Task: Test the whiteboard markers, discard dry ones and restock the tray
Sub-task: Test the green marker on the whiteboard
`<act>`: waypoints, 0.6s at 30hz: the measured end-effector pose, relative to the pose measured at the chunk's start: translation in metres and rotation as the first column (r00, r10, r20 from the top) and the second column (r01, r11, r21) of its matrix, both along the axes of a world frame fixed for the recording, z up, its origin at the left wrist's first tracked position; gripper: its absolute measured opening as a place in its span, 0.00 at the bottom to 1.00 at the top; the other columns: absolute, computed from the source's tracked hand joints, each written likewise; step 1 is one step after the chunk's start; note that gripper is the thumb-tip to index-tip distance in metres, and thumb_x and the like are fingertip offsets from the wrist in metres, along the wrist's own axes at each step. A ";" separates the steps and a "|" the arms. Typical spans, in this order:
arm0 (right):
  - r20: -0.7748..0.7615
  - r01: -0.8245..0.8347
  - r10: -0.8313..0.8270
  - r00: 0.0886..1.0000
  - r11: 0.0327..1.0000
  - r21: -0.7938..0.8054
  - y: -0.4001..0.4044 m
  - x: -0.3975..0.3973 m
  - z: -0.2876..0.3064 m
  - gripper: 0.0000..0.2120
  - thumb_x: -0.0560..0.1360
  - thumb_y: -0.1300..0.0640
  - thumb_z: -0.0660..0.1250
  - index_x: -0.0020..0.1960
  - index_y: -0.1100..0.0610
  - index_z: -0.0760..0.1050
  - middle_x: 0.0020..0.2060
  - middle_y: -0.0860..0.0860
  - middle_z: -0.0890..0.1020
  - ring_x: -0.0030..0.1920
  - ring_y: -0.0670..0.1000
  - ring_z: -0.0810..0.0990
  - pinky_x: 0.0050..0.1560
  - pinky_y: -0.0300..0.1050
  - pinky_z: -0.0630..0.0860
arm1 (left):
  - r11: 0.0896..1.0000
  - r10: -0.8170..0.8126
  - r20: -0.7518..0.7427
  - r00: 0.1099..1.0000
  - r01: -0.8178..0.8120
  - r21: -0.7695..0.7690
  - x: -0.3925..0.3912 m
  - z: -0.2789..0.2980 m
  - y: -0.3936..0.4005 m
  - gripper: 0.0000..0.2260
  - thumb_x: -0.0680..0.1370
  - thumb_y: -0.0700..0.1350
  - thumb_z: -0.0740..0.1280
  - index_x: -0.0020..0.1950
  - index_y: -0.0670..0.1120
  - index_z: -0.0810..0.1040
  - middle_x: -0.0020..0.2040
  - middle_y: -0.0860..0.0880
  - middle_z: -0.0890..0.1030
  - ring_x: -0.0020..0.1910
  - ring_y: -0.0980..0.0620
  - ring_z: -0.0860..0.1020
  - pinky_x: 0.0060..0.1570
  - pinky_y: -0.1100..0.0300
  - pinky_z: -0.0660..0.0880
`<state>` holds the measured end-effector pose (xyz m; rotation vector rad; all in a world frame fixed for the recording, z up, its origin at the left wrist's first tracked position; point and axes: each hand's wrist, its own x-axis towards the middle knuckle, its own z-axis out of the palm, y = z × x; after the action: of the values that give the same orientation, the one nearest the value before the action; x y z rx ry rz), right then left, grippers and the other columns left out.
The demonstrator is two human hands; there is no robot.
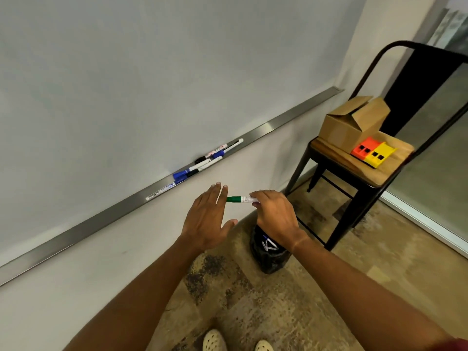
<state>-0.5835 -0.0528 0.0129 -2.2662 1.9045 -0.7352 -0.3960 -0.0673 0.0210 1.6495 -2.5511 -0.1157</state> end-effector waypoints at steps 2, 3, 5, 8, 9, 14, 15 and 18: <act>0.015 0.033 -0.033 0.999 0.999 0.005 -0.006 -0.011 -0.005 0.13 0.74 0.59 0.69 0.59 0.58 0.79 0.50 0.53 0.84 0.47 0.54 0.80 0.53 0.50 0.78 | 0.999 -0.031 0.001 1.000 0.031 0.013 -0.013 -0.005 -0.014 0.39 0.76 0.65 0.56 0.78 0.47 0.43 0.78 0.46 0.47 0.76 0.48 0.47 0.72 0.54 0.47; 0.021 0.049 -0.049 0.999 0.999 0.006 -0.009 -0.016 -0.007 0.13 0.74 0.60 0.69 0.58 0.58 0.79 0.49 0.53 0.84 0.47 0.54 0.81 0.53 0.51 0.78 | 0.999 -0.043 -0.005 0.999 0.043 0.022 -0.019 -0.008 -0.020 0.39 0.76 0.65 0.56 0.78 0.47 0.43 0.78 0.46 0.47 0.76 0.48 0.47 0.72 0.54 0.47; 0.019 0.078 -0.079 0.997 0.997 0.011 -0.017 -0.025 -0.012 0.13 0.74 0.61 0.69 0.58 0.59 0.79 0.50 0.54 0.84 0.48 0.55 0.80 0.54 0.51 0.78 | 0.997 -0.077 -0.008 0.997 0.077 0.031 -0.031 -0.012 -0.034 0.39 0.77 0.65 0.56 0.78 0.47 0.43 0.78 0.46 0.47 0.76 0.48 0.47 0.72 0.55 0.47; 0.010 0.135 -0.136 0.991 0.990 0.025 -0.034 -0.039 -0.021 0.13 0.74 0.61 0.68 0.58 0.59 0.79 0.50 0.54 0.83 0.49 0.56 0.80 0.55 0.52 0.76 | 0.990 -0.136 -0.016 0.991 0.136 0.023 -0.046 -0.023 -0.060 0.39 0.77 0.64 0.57 0.78 0.46 0.43 0.78 0.46 0.48 0.76 0.48 0.48 0.71 0.57 0.46; 0.004 0.153 -0.153 0.988 0.988 0.035 -0.039 -0.043 -0.025 0.13 0.75 0.61 0.68 0.58 0.58 0.79 0.50 0.54 0.83 0.50 0.56 0.80 0.55 0.52 0.76 | 0.988 -0.151 -0.018 0.988 0.152 0.021 -0.051 -0.026 -0.068 0.39 0.77 0.64 0.57 0.78 0.46 0.43 0.78 0.46 0.48 0.76 0.48 0.48 0.70 0.58 0.45; -0.024 0.216 -0.215 0.976 0.974 0.065 -0.064 -0.057 -0.047 0.14 0.73 0.63 0.70 0.58 0.60 0.78 0.50 0.55 0.83 0.52 0.56 0.80 0.56 0.52 0.76 | 0.976 -0.209 -0.032 0.977 0.211 0.061 -0.072 -0.043 -0.109 0.39 0.77 0.64 0.57 0.77 0.47 0.42 0.78 0.46 0.46 0.76 0.48 0.46 0.71 0.57 0.44; -0.024 0.227 -0.226 0.974 0.971 0.074 -0.068 -0.059 -0.052 0.14 0.72 0.64 0.70 0.58 0.60 0.79 0.50 0.56 0.83 0.51 0.57 0.81 0.56 0.52 0.76 | 0.970 -0.228 -0.033 0.973 0.230 0.076 -0.075 -0.048 -0.115 0.39 0.77 0.64 0.57 0.77 0.46 0.42 0.78 0.46 0.46 0.76 0.48 0.46 0.72 0.56 0.46; -0.025 0.254 -0.253 0.967 0.963 0.091 -0.075 -0.065 -0.068 0.13 0.72 0.65 0.69 0.57 0.62 0.79 0.49 0.56 0.83 0.50 0.57 0.81 0.53 0.52 0.77 | 0.955 -0.275 -0.027 0.961 0.276 0.105 -0.084 -0.067 -0.129 0.38 0.77 0.63 0.57 0.77 0.45 0.44 0.78 0.44 0.48 0.76 0.47 0.47 0.72 0.55 0.48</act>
<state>-0.6485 -0.1281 -0.0551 -2.0000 2.2130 -0.6422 -0.4804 -0.1962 -0.0457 1.3073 -2.7967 -0.2891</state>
